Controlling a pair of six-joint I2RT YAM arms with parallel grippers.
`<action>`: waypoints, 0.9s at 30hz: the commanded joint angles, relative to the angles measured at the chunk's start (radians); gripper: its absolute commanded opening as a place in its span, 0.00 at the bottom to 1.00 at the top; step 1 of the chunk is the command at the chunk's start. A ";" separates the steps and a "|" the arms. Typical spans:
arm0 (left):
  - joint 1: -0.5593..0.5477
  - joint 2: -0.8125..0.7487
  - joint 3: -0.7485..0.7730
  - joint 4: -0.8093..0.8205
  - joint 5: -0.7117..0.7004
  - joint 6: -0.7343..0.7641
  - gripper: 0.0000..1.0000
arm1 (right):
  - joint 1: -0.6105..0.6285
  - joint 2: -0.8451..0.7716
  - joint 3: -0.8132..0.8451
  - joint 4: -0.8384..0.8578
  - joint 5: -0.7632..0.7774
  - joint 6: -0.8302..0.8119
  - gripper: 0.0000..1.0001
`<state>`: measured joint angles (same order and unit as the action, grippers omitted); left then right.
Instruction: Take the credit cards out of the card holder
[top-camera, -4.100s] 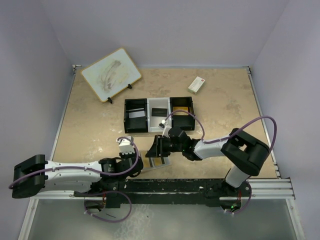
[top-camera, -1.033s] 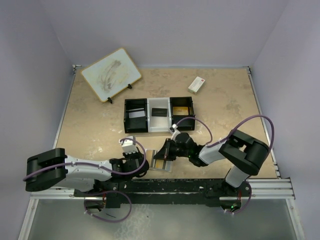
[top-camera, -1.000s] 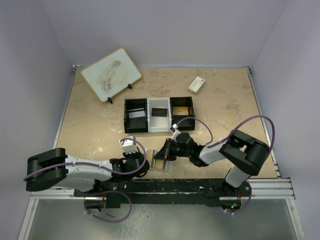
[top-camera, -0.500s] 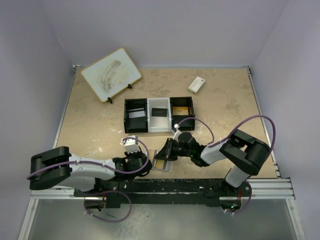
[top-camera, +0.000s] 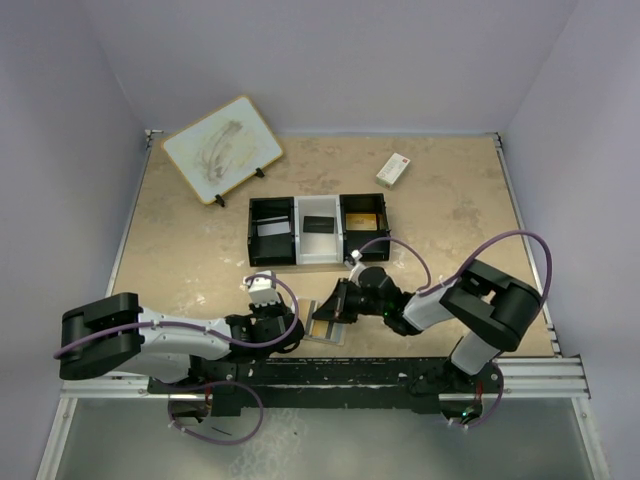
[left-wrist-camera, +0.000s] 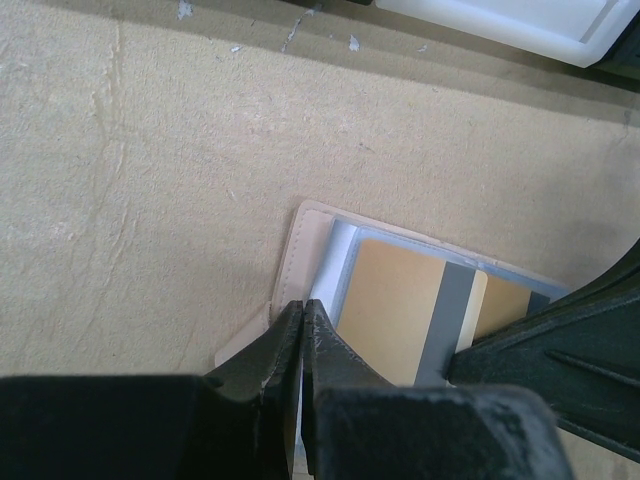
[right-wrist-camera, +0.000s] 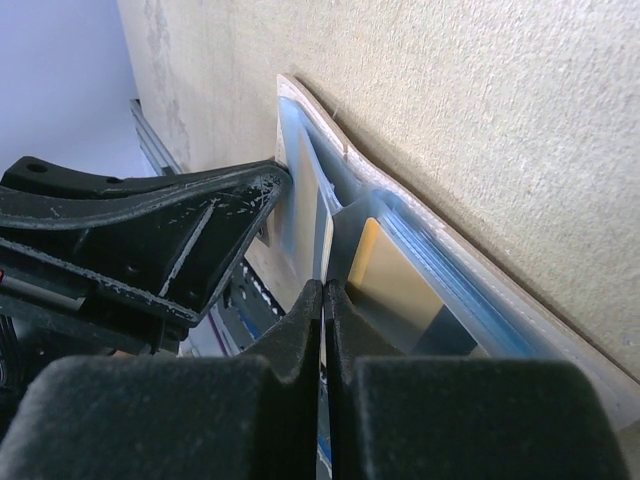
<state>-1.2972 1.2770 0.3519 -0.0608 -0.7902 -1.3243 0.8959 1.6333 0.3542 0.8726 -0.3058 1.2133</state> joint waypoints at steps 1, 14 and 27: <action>0.003 0.037 -0.029 -0.115 0.145 0.011 0.00 | -0.002 -0.052 -0.025 0.008 0.005 0.002 0.00; 0.003 0.021 -0.026 -0.135 0.139 0.011 0.00 | -0.031 -0.067 -0.110 0.070 -0.025 0.033 0.02; 0.003 0.005 -0.014 -0.151 0.132 0.020 0.00 | -0.040 -0.059 -0.118 0.102 -0.042 0.047 0.00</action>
<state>-1.2953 1.2575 0.3534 -0.0731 -0.7815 -1.3247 0.8604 1.5681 0.2382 0.9287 -0.3244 1.2480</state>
